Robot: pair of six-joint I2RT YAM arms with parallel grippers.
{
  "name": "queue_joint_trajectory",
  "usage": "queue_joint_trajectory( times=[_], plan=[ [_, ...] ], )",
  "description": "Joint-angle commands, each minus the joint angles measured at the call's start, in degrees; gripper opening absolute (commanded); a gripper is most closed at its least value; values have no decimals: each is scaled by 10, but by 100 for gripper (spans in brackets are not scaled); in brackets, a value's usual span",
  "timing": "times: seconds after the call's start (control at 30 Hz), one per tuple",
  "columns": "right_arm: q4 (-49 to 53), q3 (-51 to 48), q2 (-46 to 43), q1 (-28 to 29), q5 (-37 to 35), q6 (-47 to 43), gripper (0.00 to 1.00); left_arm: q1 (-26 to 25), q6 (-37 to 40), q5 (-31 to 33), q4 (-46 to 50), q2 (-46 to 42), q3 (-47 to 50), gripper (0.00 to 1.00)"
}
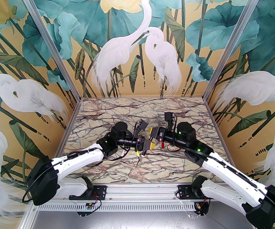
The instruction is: Open the pen caps
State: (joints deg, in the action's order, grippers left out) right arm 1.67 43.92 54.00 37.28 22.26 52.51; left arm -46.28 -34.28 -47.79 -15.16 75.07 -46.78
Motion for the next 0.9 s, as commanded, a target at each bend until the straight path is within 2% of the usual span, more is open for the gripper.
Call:
queue_joint_trajectory(
  times=[0.0,0.13,0.2,0.3,0.4,0.53,0.77,0.87],
  plan=[
    [-70,-6,-10,-38,18,-29,12,8,-24,-72,0,-3,-1,3],
    [-56,11,-7,-47,-1,-27,12,8,7,-28,57,-15,-4,3],
    [-14,31,-6,-46,-47,-25,12,6,33,2,98,-17,-11,1],
    [77,65,4,-46,-157,-16,11,-6,55,41,128,-12,-13,0],
    [108,82,17,-50,-202,-17,10,-31,80,75,162,6,-27,0],
    [106,87,27,-57,-221,-11,10,-61,97,104,191,26,-44,0],
    [120,94,17,-89,-217,-8,10,-65,91,128,173,10,-34,1],
    [107,87,10,-100,-197,-27,10,-65,79,117,160,12,-32,1]
  ],
)
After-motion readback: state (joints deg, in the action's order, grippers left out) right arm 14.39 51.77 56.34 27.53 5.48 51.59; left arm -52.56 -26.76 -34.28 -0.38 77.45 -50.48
